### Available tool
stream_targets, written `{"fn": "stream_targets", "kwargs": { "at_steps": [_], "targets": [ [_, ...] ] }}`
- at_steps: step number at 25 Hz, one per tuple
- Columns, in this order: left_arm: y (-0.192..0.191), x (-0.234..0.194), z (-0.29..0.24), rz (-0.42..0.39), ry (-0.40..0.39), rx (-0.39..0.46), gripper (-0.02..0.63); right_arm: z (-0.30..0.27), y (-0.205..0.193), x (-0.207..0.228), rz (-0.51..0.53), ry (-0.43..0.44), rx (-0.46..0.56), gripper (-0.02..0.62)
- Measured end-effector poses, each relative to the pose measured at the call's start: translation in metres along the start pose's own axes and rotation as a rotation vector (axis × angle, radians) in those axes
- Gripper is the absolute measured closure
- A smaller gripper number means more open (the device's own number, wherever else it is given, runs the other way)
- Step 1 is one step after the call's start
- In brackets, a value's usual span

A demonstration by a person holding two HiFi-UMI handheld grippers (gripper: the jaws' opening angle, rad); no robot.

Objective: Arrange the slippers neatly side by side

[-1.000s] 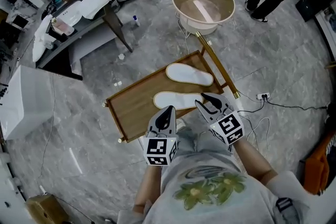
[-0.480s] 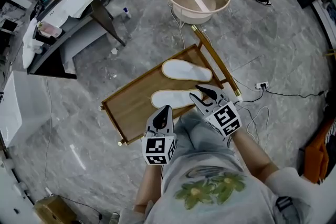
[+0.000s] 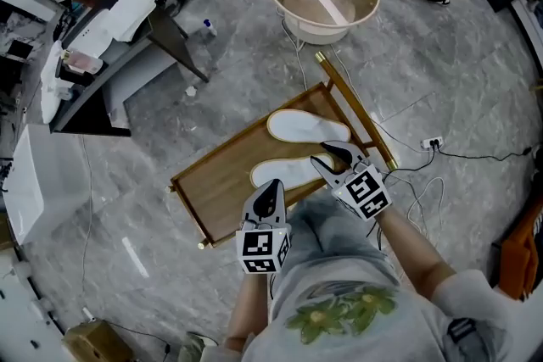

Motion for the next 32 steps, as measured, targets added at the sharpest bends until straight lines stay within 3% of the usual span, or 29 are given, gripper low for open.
{"fn": "stream_targets", "kwargs": {
  "at_steps": [32],
  "targets": [
    [-0.034,-0.034,-0.07,0.105,0.034,-0.09,0.591,-0.112,-0.066,0.052,0.01,0.054,-0.217,0.445]
  ]
}}
Point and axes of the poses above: the fingertips, and each gripper's own axes: z backward along the fingers, x to its right, y out of its top, the point moved 9 cm from there along z, backward along the fingers, and after that the axes turned 1 degree about z, right-handed, at the moved point
